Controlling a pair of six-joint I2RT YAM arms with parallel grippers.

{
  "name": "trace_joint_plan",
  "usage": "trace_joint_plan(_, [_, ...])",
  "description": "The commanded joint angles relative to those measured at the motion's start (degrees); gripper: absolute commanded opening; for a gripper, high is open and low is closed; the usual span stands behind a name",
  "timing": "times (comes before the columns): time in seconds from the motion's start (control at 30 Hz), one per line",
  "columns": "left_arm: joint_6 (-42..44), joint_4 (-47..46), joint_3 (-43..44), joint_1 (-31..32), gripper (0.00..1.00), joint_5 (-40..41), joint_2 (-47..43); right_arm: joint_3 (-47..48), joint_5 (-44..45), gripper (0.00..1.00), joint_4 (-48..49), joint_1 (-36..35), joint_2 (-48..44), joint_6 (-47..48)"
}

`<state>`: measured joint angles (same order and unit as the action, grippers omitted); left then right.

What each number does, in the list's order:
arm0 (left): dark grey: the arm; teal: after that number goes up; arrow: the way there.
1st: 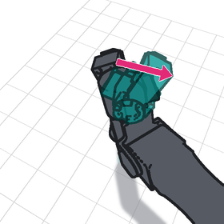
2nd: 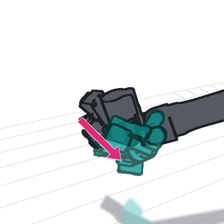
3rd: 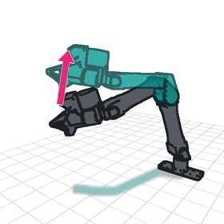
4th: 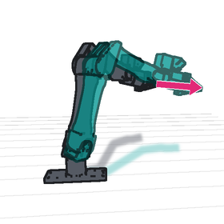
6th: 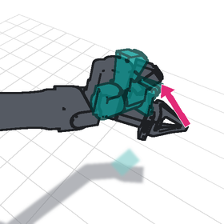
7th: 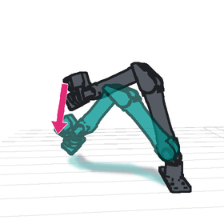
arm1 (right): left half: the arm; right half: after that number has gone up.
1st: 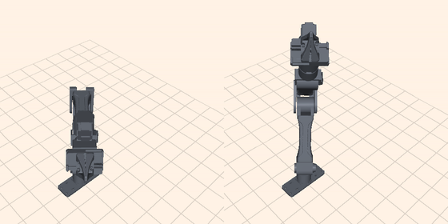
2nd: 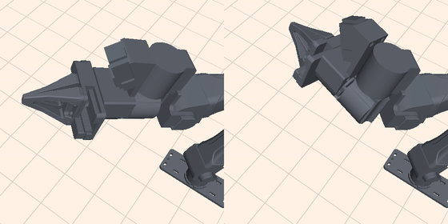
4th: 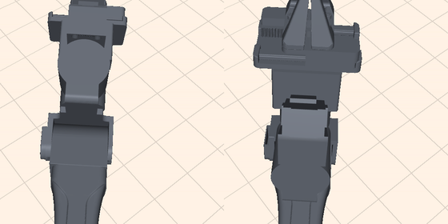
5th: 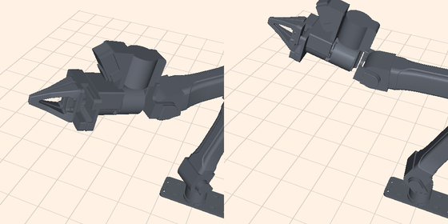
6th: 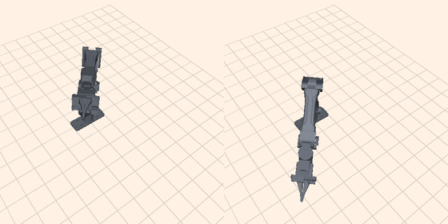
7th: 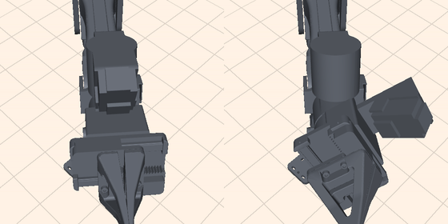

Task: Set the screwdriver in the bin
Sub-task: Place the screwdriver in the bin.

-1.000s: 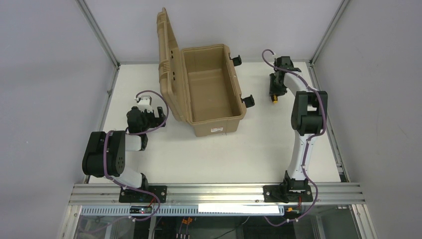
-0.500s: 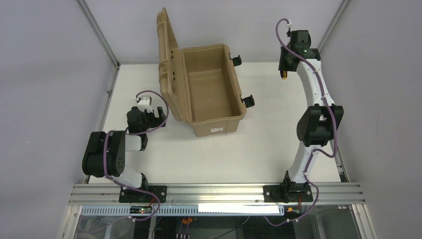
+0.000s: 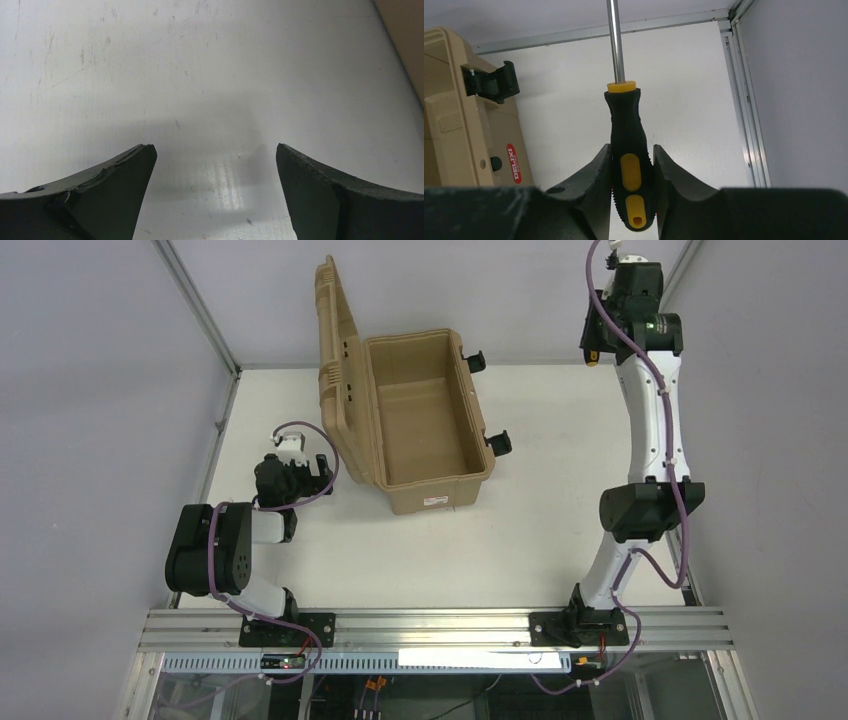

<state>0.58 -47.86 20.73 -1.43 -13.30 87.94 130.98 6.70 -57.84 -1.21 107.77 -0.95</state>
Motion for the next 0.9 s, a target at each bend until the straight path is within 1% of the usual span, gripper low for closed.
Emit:
trace_joint_plan(0.0, [-0.47, -0.88, 0.01, 0.42, 0.99, 1.13, -1.55, 4.27, 1.62, 0.02, -1.90, -0.65, -5.31, -0.27])
trace_joint_plan(0.1, [-0.47, -0.84, 0.01, 0.44, 0.99, 1.04, -1.55, 4.37, 2.08, 0.02, -1.93, -3.14, -6.00, -1.60])
trace_joint_plan(0.3, [-0.42, -0.84, 0.01, 0.46, 0.99, 1.08, -1.55, 5.45, 8.62, 0.02, -1.83, -13.35, -4.31, -3.36])
trace_joint_plan(0.47, [-0.41, -0.84, 0.01, 0.46, 0.99, 1.08, -1.54, 7.01, 10.71, 0.02, -0.66, -20.86, -1.85, -5.54])
trace_joint_plan(0.6, [-0.47, -0.84, 0.01, 0.46, 0.99, 1.08, -1.55, 10.14, 12.75, 0.02, 0.21, -27.04, 1.07, -6.32])
trace_joint_plan(0.7, [-0.46, -0.84, 0.01, 0.42, 0.99, 1.08, -1.60, 11.73, 13.52, 0.02, 1.33, -30.62, 3.10, -7.36])
trace_joint_plan(0.87, [-0.41, -0.84, 0.01, 0.46, 0.99, 1.08, -1.55, 10.70, 15.37, 0.02, 5.24, -35.65, 5.44, -10.66])
